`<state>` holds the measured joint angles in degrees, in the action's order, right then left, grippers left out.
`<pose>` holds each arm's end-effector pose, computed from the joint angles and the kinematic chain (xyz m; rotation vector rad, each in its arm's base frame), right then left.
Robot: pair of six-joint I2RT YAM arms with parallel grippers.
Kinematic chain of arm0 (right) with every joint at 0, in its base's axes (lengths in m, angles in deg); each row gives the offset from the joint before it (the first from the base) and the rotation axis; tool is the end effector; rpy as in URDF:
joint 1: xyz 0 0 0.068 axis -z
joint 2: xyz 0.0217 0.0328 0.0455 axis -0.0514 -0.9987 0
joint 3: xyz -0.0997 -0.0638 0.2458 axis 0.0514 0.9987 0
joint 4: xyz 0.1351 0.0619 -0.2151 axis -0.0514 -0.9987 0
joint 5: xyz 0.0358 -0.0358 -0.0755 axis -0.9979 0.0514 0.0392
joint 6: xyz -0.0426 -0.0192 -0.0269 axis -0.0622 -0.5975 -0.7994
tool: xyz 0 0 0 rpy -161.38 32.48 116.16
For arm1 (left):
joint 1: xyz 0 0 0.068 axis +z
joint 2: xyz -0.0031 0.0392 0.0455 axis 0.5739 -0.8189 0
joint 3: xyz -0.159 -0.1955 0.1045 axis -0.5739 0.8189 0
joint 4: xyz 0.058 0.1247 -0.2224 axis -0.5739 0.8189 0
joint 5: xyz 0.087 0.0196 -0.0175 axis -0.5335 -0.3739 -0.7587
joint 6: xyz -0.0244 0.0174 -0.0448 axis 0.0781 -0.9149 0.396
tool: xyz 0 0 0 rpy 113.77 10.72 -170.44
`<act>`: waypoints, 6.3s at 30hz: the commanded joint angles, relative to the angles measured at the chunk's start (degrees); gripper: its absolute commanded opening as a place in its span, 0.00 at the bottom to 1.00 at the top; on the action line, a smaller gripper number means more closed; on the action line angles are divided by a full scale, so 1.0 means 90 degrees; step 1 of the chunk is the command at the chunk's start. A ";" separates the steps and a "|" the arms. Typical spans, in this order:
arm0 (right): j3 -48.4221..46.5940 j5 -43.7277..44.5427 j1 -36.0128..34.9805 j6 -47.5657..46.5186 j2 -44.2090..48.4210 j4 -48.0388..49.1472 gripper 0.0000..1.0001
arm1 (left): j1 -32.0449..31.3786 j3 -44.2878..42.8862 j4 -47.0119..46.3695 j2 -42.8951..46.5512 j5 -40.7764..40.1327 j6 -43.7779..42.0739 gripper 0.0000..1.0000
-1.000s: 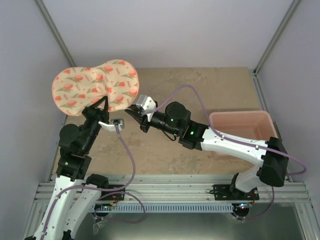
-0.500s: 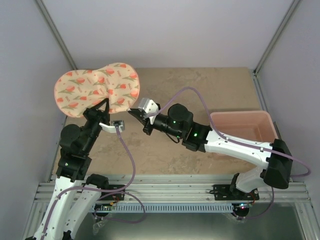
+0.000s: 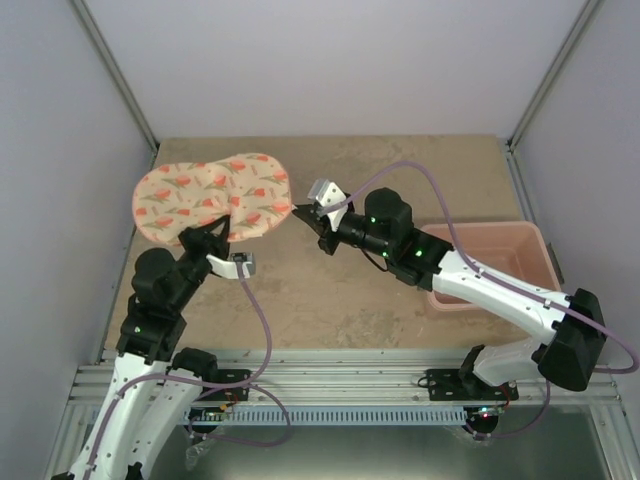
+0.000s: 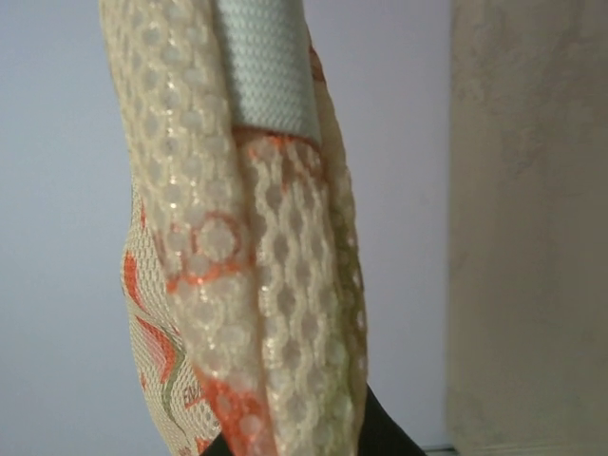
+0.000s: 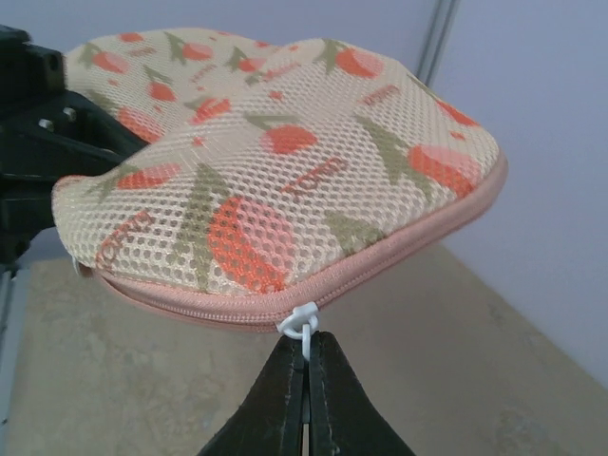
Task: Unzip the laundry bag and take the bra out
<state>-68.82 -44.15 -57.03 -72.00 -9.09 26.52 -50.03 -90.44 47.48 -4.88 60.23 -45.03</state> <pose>0.1869 0.2655 0.3654 -0.9368 1.4555 0.7477 0.1218 -0.0376 0.3348 1.3957 0.9522 0.8805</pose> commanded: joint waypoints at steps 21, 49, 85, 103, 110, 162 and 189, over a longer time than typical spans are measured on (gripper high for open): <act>0.0777 -0.3085 0.0066 0.1683 -0.0305 0.0384 0.01 | 0.0036 0.0617 0.2501 0.0296 0.3268 0.4176 0.92; 0.0378 -0.2437 -0.0479 0.1803 -0.0582 0.0347 0.01 | 0.0036 -0.0415 0.2786 -0.0005 0.3205 0.4433 0.23; 0.1366 -0.2894 0.1295 0.1842 0.0597 -0.0254 0.00 | 0.0036 0.0673 0.1037 0.0354 0.2646 0.6460 0.00; -0.0090 -0.2004 -0.0095 0.1510 -0.0591 -0.0610 0.01 | 0.0036 0.0006 0.1032 0.0383 0.3682 0.7588 0.89; -0.0167 -0.2431 -0.0309 0.1257 -0.0699 -0.0517 0.01 | 0.0036 0.0094 0.1439 0.0163 0.3053 0.6775 0.82; -0.0165 -0.2745 0.0580 0.1697 -0.0848 -0.1541 0.01 | 0.0036 0.0255 0.1930 0.0508 0.3436 0.5733 0.66; -0.1334 -0.4254 0.0221 0.0842 -0.1471 -0.3875 0.00 | 0.0036 0.0000 0.3111 0.0024 0.2935 0.4180 0.00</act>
<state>-80.64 -78.60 -56.47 -62.90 -22.75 -6.09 -50.01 -89.11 70.97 -5.05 86.17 -1.62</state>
